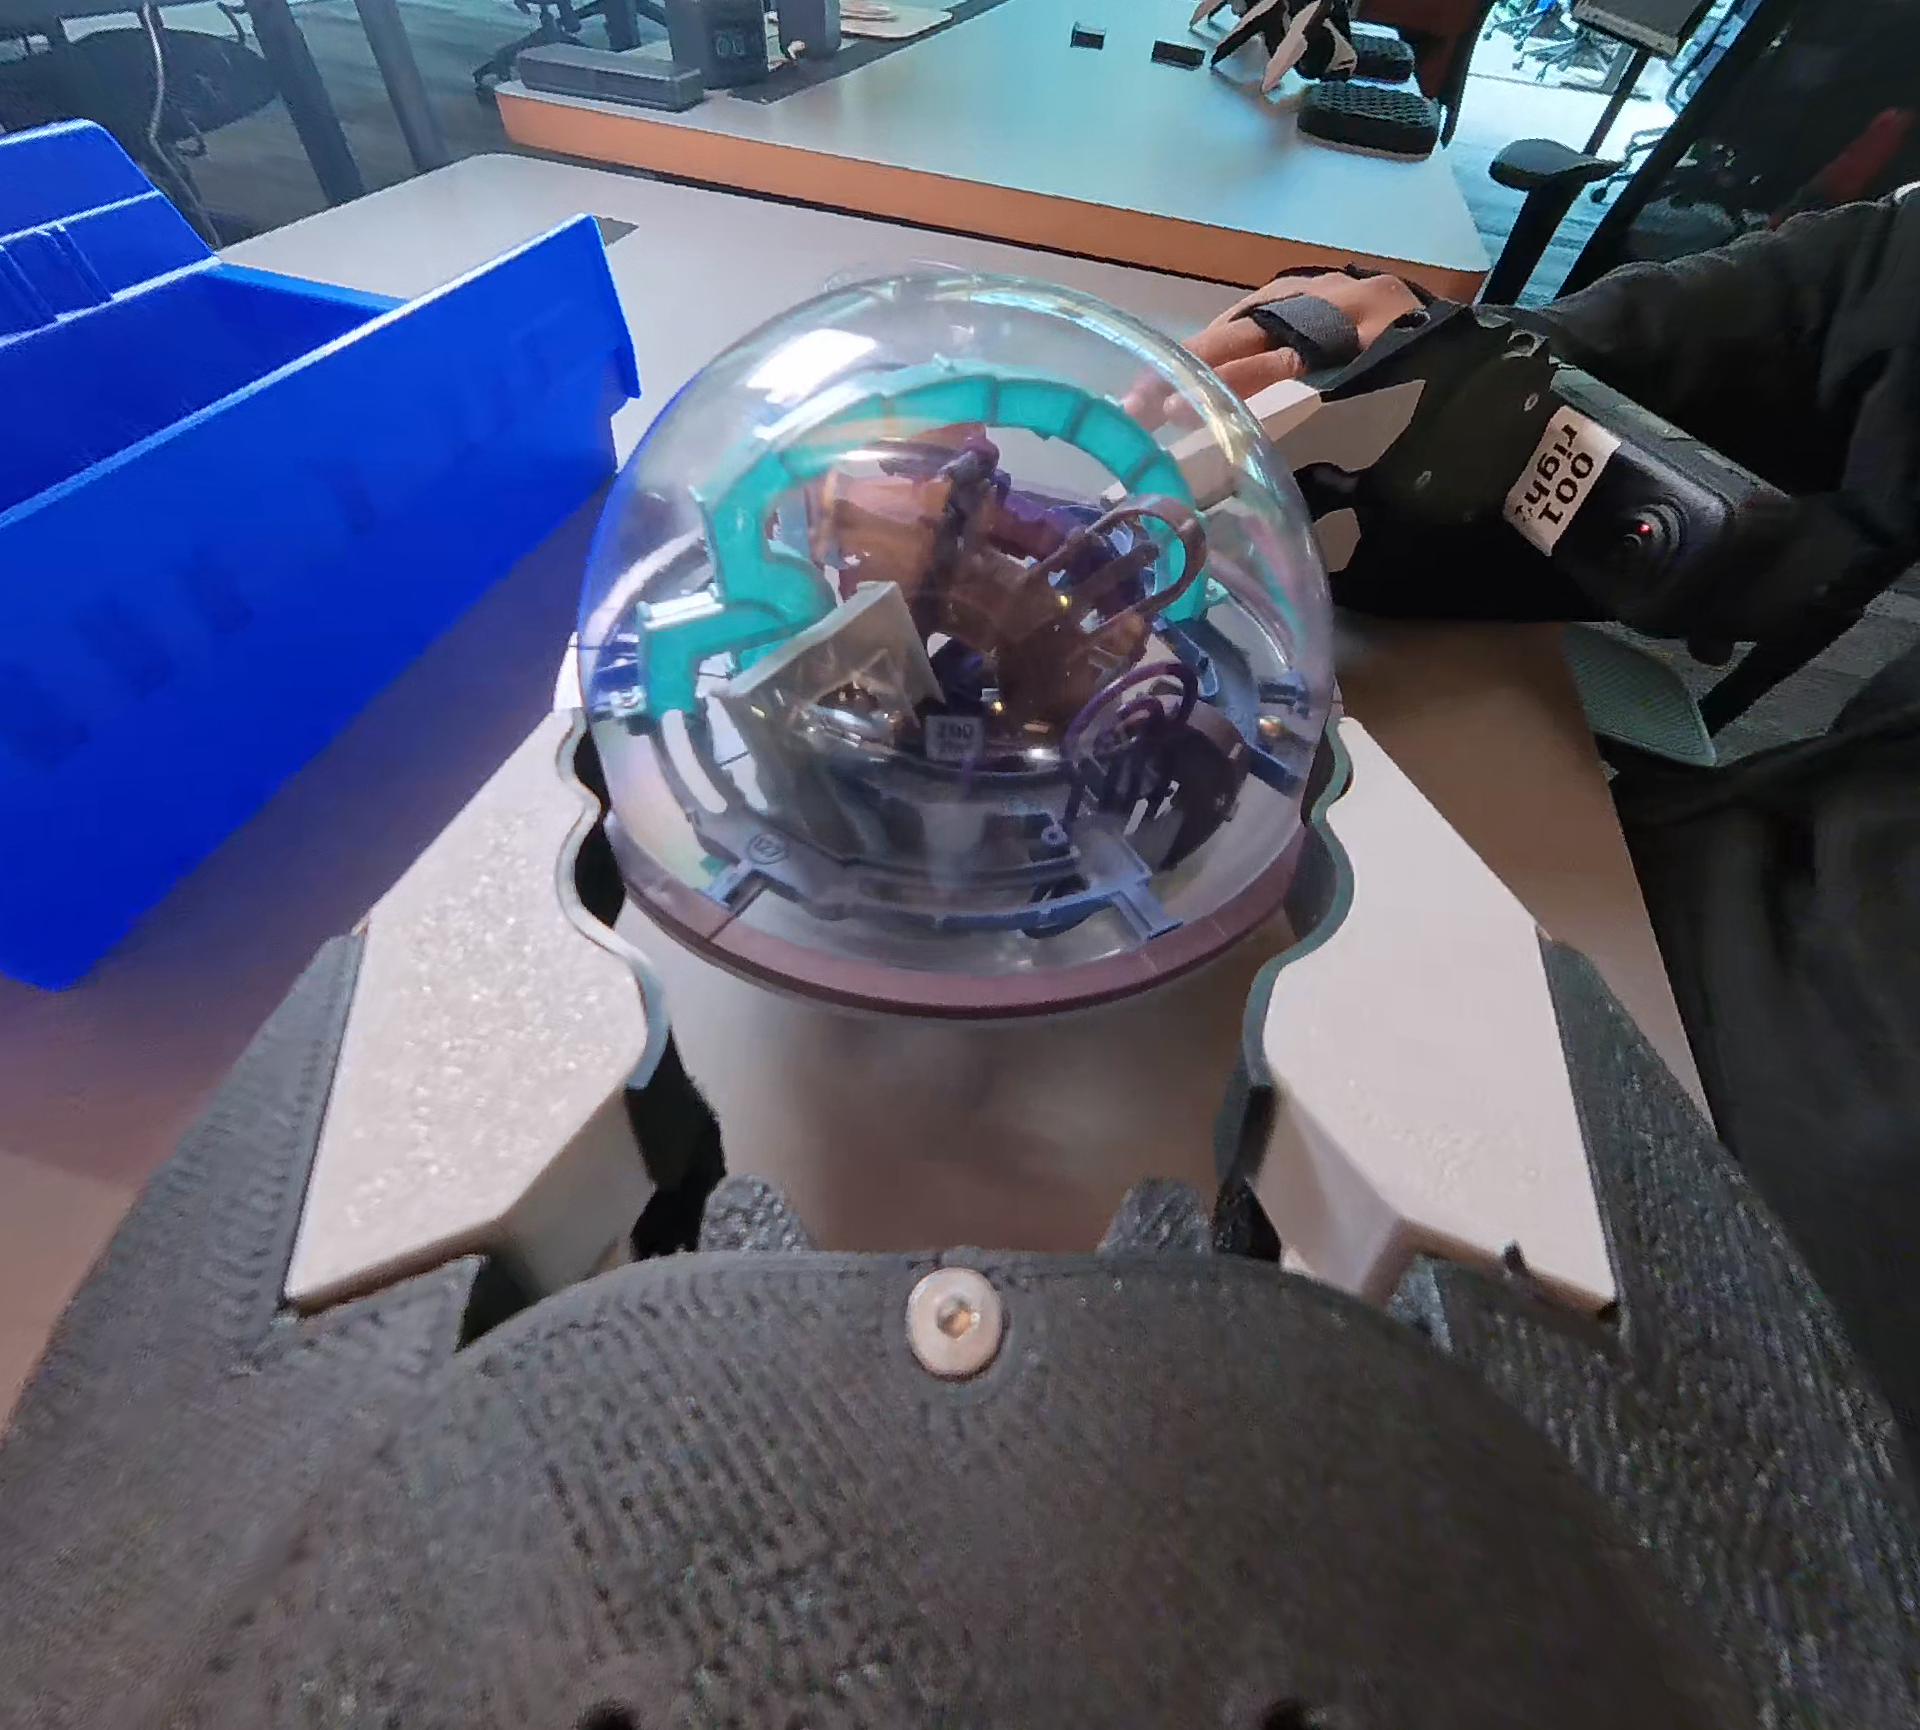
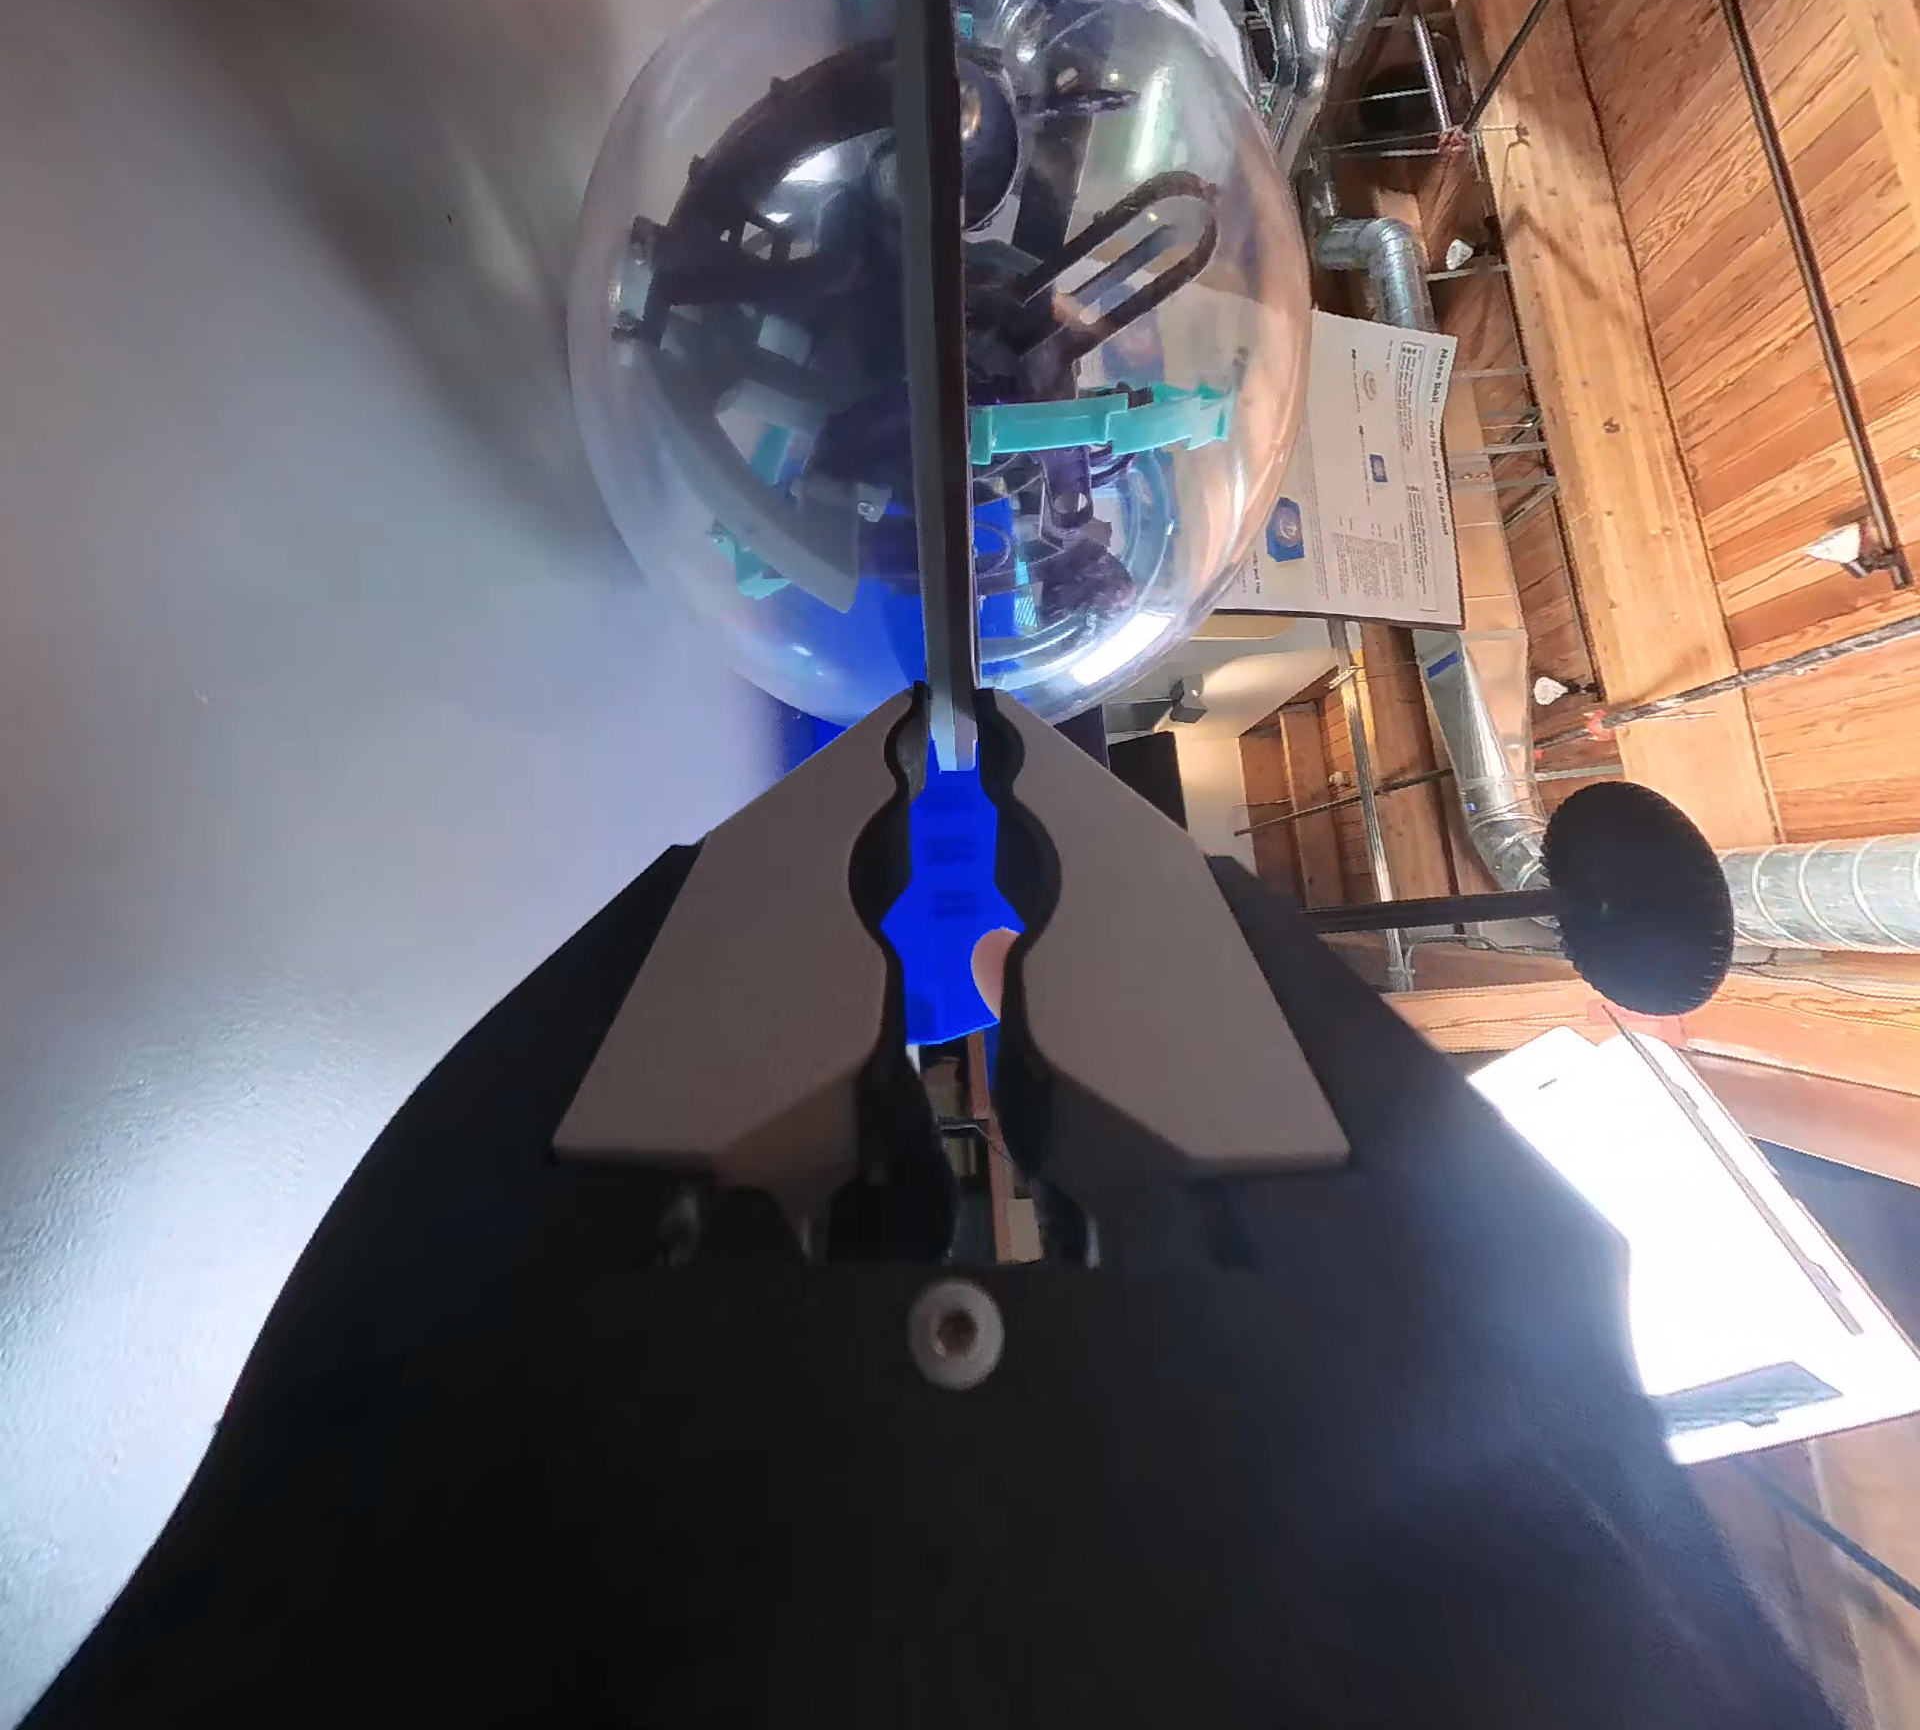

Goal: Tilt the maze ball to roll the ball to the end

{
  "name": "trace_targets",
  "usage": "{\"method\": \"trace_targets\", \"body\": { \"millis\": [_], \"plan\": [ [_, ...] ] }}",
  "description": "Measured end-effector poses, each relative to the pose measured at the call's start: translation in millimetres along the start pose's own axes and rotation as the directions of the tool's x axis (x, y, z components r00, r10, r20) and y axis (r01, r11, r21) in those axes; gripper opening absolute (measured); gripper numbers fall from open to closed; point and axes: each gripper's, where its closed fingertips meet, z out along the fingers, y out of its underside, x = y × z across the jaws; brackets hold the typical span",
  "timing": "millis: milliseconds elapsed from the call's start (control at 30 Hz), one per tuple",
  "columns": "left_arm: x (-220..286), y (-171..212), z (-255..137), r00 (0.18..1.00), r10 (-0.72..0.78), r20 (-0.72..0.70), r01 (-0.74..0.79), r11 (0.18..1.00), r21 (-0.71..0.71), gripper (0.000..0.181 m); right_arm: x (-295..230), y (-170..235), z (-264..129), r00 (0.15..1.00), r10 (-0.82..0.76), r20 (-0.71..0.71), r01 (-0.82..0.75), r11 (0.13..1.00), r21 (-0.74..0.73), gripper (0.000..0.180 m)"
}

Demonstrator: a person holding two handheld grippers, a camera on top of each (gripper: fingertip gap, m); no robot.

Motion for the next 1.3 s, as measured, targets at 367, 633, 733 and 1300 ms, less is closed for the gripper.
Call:
{"method": "trace_targets", "body": {
  "millis": [367,633,733,1300],
  "plan": [
    [7,1,-3,0.999,0.042,0.035,-0.042,0.999,-0.009,0.131,-3,-3,-2,0.999,0.032,0.014,-0.032,0.999,-0.002,0.007],
    [10,4,-4,0.985,0.140,0.097,-0.140,0.990,-0.006,0.130,-5,-1,-1,1.000,0.025,0.010,-0.025,1.000,-0.010,0.008],
    [10,3,-3,0.985,0.142,0.101,-0.142,0.990,-0.009,0.130,-6,0,-2,0.999,0.032,0.014,-0.032,0.999,-0.016,0.008],
    [8,-2,-4,0.997,0.052,0.062,-0.048,0.997,-0.062,0.130,-10,-6,-2,0.996,0.072,0.054,-0.071,0.997,-0.007,0.007]
  ]
}}
